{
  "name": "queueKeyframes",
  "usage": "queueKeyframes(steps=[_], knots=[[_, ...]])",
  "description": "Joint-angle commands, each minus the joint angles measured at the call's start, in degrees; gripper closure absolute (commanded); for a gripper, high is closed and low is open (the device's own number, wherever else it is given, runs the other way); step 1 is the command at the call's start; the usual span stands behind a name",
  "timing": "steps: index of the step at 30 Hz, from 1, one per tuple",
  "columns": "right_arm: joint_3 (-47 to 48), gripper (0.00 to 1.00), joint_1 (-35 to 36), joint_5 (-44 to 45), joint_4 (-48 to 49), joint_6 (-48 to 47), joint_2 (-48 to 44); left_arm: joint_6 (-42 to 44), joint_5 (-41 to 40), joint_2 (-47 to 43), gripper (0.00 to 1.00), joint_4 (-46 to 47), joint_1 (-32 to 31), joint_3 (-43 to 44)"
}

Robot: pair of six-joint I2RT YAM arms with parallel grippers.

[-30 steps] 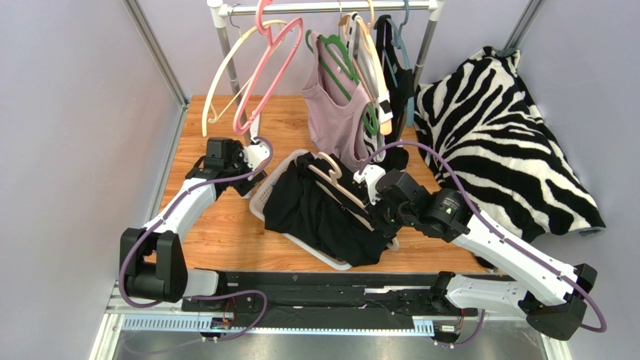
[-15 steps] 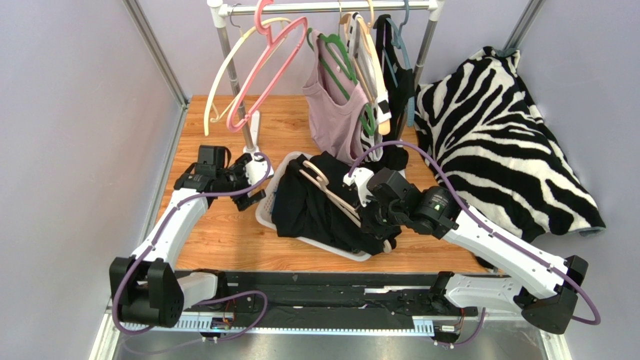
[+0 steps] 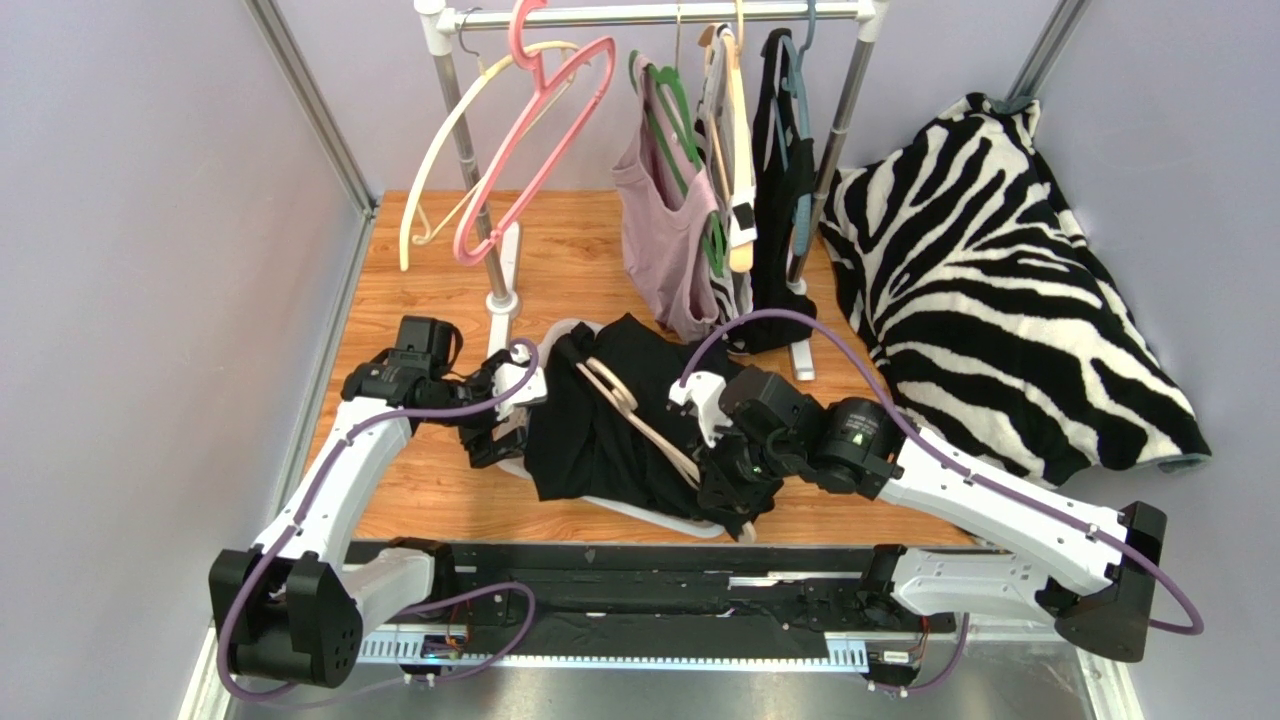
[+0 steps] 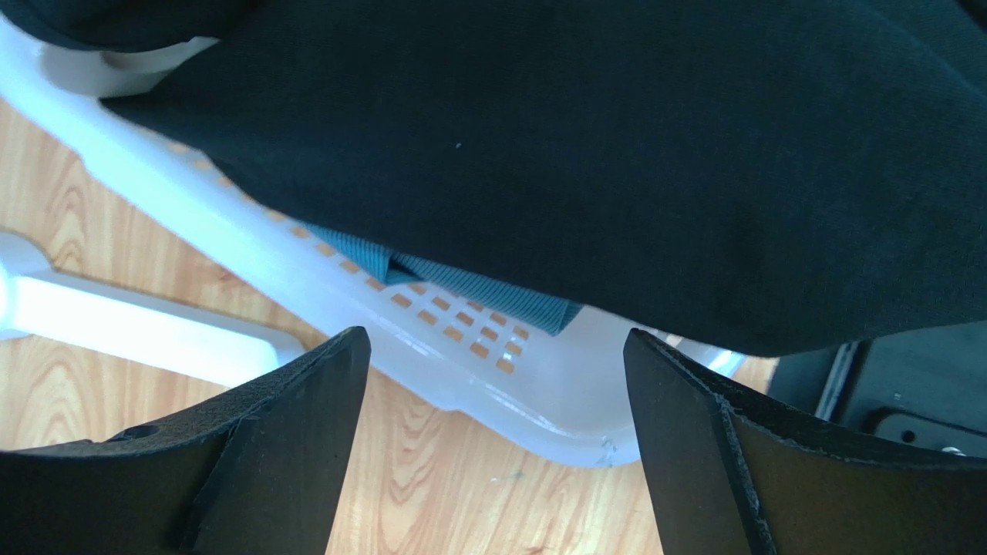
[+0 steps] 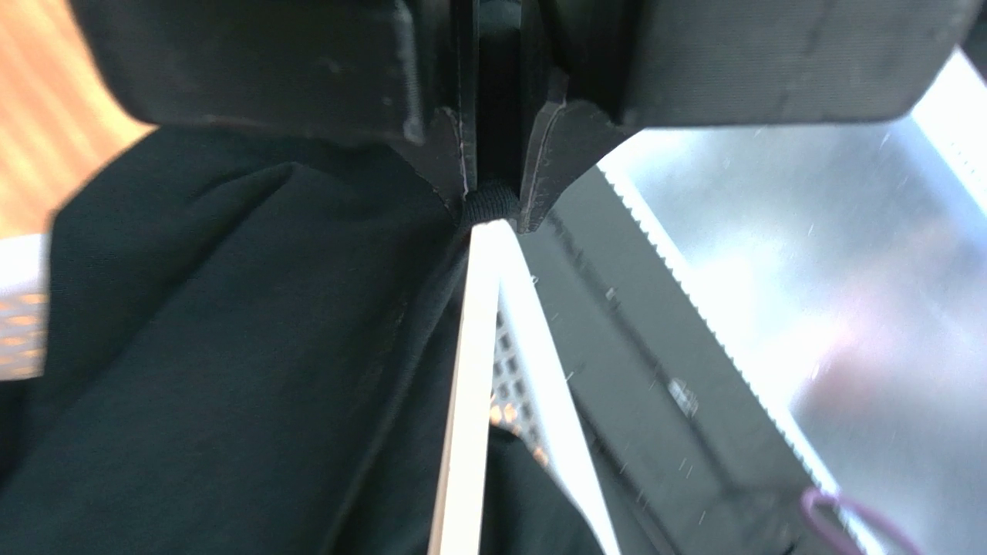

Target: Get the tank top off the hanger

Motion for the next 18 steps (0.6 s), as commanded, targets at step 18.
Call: queueKeyframes(steps=[18], knots=[[10.1,1.0,2.5,9.8,-4.4,-5.0,-0.1,0.2,14.8,-1.4,0.13,-13.6,-10.6,-0.2]])
